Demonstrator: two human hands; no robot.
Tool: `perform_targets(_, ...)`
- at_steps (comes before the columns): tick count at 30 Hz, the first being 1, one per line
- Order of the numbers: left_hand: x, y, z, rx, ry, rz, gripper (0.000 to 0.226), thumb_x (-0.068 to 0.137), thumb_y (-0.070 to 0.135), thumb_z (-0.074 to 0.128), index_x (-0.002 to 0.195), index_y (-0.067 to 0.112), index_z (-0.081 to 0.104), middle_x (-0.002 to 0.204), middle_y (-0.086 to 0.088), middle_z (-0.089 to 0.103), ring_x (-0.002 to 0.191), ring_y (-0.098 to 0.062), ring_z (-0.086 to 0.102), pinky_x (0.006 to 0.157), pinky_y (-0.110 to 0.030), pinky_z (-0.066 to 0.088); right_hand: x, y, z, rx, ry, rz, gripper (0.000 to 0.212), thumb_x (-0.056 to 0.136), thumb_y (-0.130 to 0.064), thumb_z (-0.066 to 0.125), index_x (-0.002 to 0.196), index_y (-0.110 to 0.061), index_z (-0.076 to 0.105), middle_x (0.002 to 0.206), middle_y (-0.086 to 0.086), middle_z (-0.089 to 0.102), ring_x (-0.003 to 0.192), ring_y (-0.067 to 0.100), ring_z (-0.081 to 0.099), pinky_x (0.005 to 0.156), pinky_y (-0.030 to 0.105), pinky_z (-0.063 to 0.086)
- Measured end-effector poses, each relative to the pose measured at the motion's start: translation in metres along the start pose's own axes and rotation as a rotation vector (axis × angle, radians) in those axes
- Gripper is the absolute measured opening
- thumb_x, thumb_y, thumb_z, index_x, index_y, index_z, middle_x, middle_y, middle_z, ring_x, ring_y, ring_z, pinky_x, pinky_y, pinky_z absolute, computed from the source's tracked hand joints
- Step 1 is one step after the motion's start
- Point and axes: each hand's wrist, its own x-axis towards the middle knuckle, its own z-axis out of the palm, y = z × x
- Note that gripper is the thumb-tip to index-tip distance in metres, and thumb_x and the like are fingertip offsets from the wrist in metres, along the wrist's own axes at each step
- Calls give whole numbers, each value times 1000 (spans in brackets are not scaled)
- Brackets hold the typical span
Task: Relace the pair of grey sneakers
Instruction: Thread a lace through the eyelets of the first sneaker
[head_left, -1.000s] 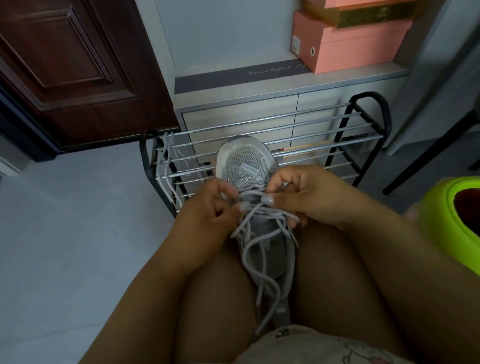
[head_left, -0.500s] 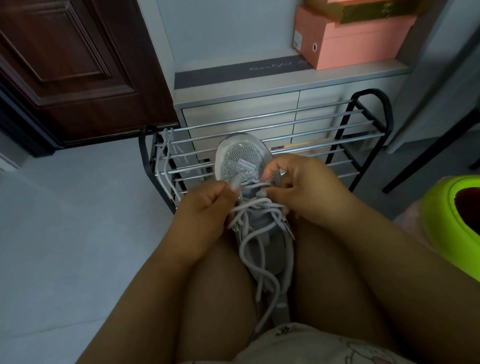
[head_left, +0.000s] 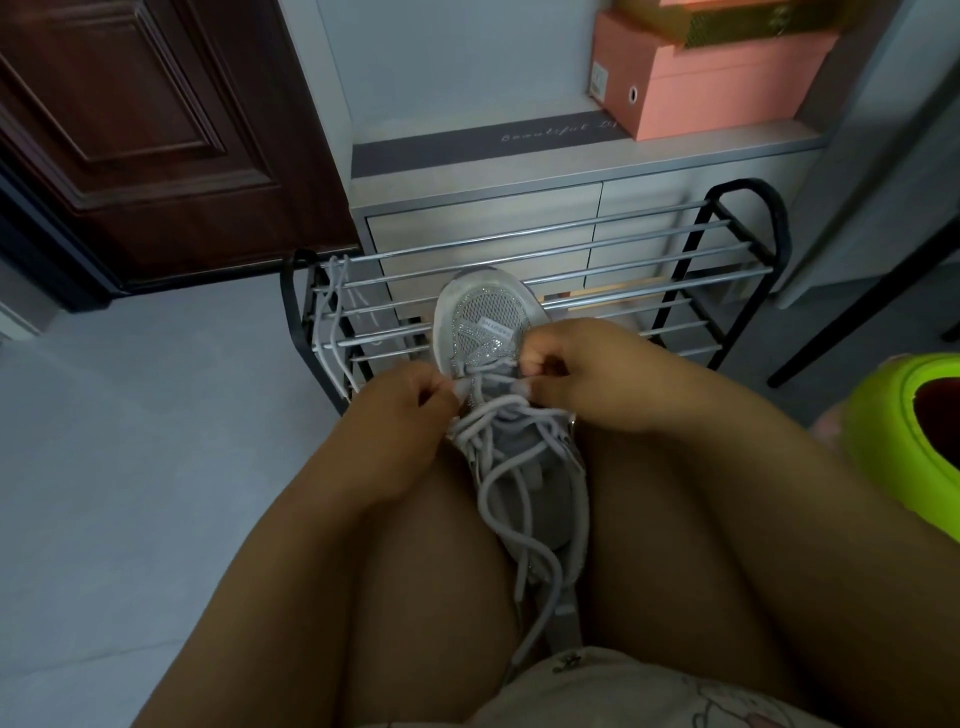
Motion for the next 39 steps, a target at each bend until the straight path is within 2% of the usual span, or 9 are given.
perform_targets(3,-1,-4,-5,-338,10,-163,26,97,19,47,75,12,61,62,3,66,52,-4,62,62,-19,52,-5,13,-6,558,-75,89,16,88,-1,58,74,-8,54,72,13,55,60,16,55,58,24,52)
perform_targets(6,-2,-6,-9,-535,39,-231,26,95,8,47,72,7,59,63,1,69,59,-12,68,75,-36,56,-6,19,-6,773,-109,117,18,87,6,52,73,-5,52,70,15,53,59,20,53,58,25,51)
perform_targets(10,-7,-4,-10,-420,17,-108,17,86,2,58,71,10,57,63,-4,69,59,-15,69,61,-27,55,-3,13,0,565,-23,94,21,87,3,55,71,-10,53,68,11,53,59,13,50,58,22,45)
perform_targets(14,-1,1,-8,-358,-59,-112,12,89,6,54,91,15,61,57,3,65,49,-10,59,48,-23,49,-4,10,3,423,74,30,22,85,-5,61,66,-15,54,62,-6,49,52,-3,42,54,10,35)
perform_targets(18,4,10,0,-122,-67,-42,27,90,41,55,81,17,62,50,8,59,46,-5,52,50,-22,46,-4,11,6,432,186,34,15,85,-11,63,71,-10,58,69,3,59,64,8,53,63,25,43)
perform_targets(22,6,9,-1,-35,-63,28,32,91,39,56,77,10,60,56,5,55,42,-3,48,46,-16,43,-2,11,5,470,214,41,21,89,-16,61,71,-15,51,64,2,57,56,11,55,62,29,47)
perform_targets(27,4,7,-1,-480,-3,-142,35,99,23,45,68,10,56,55,-2,51,45,-9,48,44,-18,44,2,14,5,536,184,61,25,90,-15,59,69,-20,47,60,-5,45,48,2,40,52,23,37)
perform_targets(33,1,1,-7,-1123,4,-209,27,97,17,44,73,9,52,59,-1,53,48,-10,48,51,-24,45,3,17,10,584,156,52,19,90,-14,60,74,-18,51,74,14,56,55,16,55,59,36,50)
perform_targets(39,1,6,-3,-842,90,-155,30,97,14,45,70,12,56,59,1,56,52,-11,49,57,-28,45,2,16,10,544,267,36,17,84,-11,67,75,-19,55,70,10,59,59,18,57,62,37,51)
